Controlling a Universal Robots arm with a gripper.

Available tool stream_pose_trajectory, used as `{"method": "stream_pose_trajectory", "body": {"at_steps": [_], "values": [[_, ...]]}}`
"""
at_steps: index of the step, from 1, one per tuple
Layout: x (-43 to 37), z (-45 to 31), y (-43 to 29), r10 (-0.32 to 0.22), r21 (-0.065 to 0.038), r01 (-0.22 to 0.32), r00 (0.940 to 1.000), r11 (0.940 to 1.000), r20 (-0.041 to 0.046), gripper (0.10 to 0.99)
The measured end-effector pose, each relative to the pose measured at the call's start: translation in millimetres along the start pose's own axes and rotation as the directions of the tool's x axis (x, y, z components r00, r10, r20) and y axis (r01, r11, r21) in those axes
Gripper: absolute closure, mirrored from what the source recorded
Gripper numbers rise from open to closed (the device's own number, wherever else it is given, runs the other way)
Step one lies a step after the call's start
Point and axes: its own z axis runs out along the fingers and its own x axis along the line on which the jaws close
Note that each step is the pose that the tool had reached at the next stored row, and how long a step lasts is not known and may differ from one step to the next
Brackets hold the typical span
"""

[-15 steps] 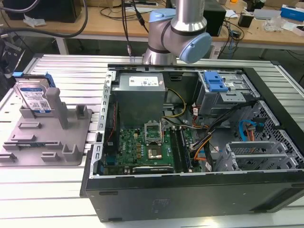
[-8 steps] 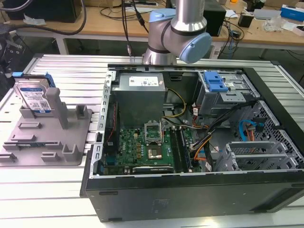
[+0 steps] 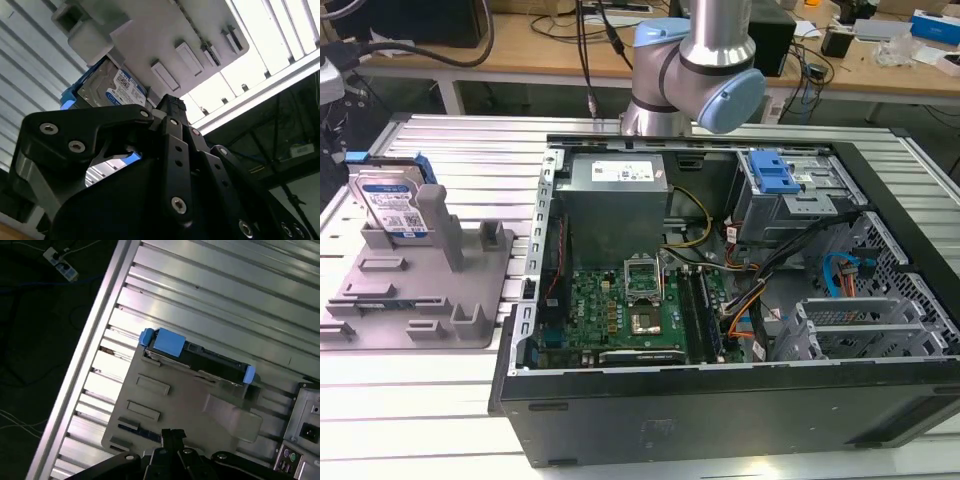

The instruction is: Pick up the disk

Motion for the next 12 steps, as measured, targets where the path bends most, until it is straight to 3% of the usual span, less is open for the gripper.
{"method": "stream_pose_trajectory", "body": {"at_steps": [1, 3, 7, 9, 12], "values": [[0.0, 0.0, 0.0, -0.02, 0.0, 0.02, 0.9998, 0.9998, -0.0008, 0.973], [0.0, 0.0, 0.0, -0.064, 0.0, 0.064, 0.9979, 0.9979, -0.0024, 0.851], [0.0, 0.1, 0.0, -0.179, -0.001, 0.179, 0.9837, 0.9838, -0.0068, 0.604], [0.0, 0.1, 0.0, -0.208, -0.001, 0.208, 0.978, 0.978, -0.0079, 0.604], [0.0, 0.1, -0.1, -0.263, -0.001, 0.263, 0.9648, 0.9649, -0.0092, 0.604]]}}
